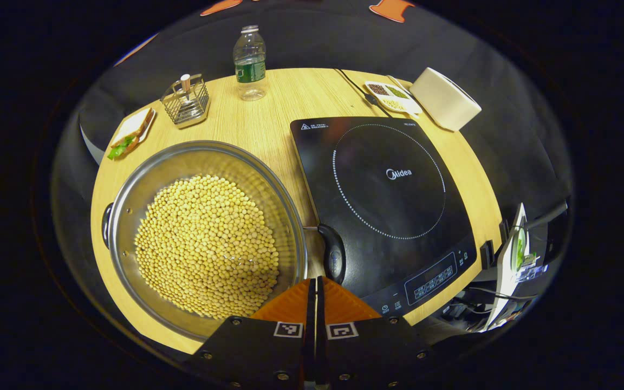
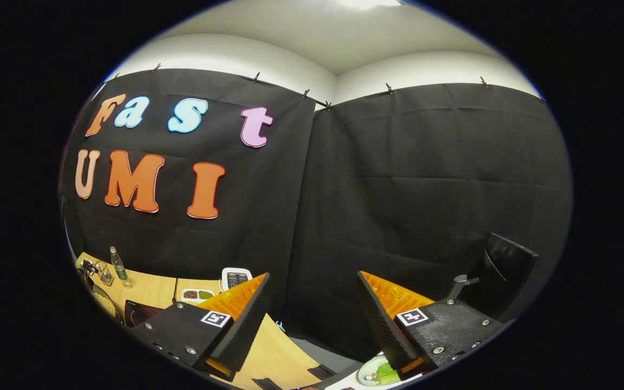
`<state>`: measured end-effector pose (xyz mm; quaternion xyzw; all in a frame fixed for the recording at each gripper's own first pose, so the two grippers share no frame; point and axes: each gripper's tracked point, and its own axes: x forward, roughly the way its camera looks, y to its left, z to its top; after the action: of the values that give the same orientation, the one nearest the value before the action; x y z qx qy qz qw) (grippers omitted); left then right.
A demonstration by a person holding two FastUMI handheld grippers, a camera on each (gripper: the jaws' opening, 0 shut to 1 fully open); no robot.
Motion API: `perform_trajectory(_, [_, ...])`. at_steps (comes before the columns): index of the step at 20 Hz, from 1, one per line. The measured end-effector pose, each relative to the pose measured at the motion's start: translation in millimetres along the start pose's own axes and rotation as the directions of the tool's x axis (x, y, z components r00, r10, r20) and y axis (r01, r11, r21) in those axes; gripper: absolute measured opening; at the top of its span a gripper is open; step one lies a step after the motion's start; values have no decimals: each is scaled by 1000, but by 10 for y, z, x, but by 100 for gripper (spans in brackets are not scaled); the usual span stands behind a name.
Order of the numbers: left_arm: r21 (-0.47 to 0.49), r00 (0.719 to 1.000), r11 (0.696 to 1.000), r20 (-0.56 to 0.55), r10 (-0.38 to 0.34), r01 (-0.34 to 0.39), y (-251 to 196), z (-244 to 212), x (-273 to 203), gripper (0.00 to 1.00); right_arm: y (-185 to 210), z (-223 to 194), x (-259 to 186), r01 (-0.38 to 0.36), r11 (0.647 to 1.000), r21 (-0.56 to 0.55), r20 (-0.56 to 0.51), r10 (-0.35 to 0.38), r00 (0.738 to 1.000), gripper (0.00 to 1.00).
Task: First push the handle of the pot to place it horizontally, then grasp the pot with both hands and set it on the induction cooktop.
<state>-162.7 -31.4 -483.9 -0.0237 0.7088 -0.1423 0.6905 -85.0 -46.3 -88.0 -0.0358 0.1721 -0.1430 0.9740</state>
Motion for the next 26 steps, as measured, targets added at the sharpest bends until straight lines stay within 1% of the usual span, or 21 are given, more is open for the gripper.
perform_trajectory(2, [18,1000,1000,5,-3,3,-8,-9,20,1,63,23,-30,-9,1000,-5,2,9,1000,96])
perform_trajectory(5, [33,998,999,-64,-15,17,-47,-221,-1,2,142,42,-67,-20,1000,-23,6,20,1000,96])
perform_trajectory(8, [15,997,999,-72,-42,44,-65,-260,17,2,243,52,-54,-35,999,-22,3,35,999,95])
perform_trajectory(13, [20,993,999,-111,-29,32,-81,-333,15,2,425,40,-67,-68,998,-15,-2,68,998,95])
perform_trajectory(14, [10,993,1000,-116,-27,28,-71,-365,40,2,442,35,-83,-70,997,-20,1,70,998,95])
perform_trajectory(15, [-19,990,999,-135,-47,45,-106,-404,74,2,441,22,-92,-71,997,-23,2,71,997,95])
perform_trajectory(16, [-52,987,997,-151,-61,54,-136,-440,100,1,448,16,-97,-71,997,-24,-2,71,997,98])
perform_trajectory(17, [-71,987,995,-142,-77,67,-178,-404,121,1,450,-7,-112,-71,997,-25,-7,71,997,95])
perform_trajectory(19, [-71,991,995,-113,-72,64,-188,-297,194,0,437,-48,-135,-67,997,-24,-21,67,998,95])
perform_trajectory(20, [-71,993,996,-103,-64,57,-189,-250,216,1,444,-63,-138,-67,998,-23,-28,66,997,95])
perform_trajectory(26, [-104,997,994,-67,-26,19,-131,-79,304,2,467,-92,-219,-60,998,-26,-42,59,997,95])
